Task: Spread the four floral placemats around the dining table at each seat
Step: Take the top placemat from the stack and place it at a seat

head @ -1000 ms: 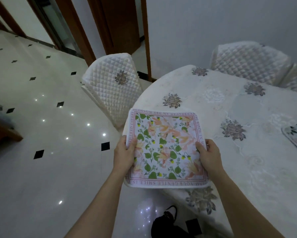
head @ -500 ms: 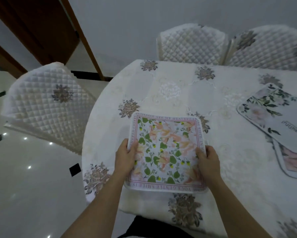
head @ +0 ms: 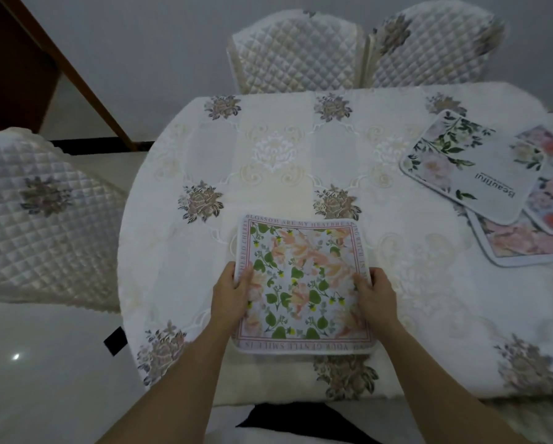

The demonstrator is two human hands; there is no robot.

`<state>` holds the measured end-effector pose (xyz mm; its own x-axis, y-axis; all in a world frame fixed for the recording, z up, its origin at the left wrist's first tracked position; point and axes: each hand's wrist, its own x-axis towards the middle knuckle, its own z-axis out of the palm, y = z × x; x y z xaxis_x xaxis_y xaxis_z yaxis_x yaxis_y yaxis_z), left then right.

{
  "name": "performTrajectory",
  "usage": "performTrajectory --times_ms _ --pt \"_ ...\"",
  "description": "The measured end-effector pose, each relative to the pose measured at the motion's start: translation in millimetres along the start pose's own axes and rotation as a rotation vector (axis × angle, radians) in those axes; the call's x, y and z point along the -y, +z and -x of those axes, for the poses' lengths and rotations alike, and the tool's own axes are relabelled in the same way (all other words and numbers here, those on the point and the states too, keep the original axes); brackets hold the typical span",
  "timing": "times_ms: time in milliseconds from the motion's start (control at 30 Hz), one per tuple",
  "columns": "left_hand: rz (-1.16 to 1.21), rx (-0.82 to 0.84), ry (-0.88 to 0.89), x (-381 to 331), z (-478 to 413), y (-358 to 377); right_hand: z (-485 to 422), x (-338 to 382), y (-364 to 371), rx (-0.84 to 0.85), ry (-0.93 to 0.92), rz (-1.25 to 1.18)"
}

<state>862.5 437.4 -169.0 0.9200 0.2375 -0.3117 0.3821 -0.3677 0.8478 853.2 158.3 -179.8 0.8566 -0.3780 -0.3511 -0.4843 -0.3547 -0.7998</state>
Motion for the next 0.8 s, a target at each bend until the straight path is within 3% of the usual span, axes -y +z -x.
performTrajectory --times_ms 633,733,800 --pt "-0.29 -0.001 -0.129 24 6 -4 12 -13 6 -0.009 0.061 0.167" --pt "-0.441 -0.017 -0.133 18 10 -6 16 -8 7 -0.014 0.092 0.209" --pt "-0.643 -0.056 -0.124 15 13 -6 21 -3 7 -0.072 0.084 0.366"
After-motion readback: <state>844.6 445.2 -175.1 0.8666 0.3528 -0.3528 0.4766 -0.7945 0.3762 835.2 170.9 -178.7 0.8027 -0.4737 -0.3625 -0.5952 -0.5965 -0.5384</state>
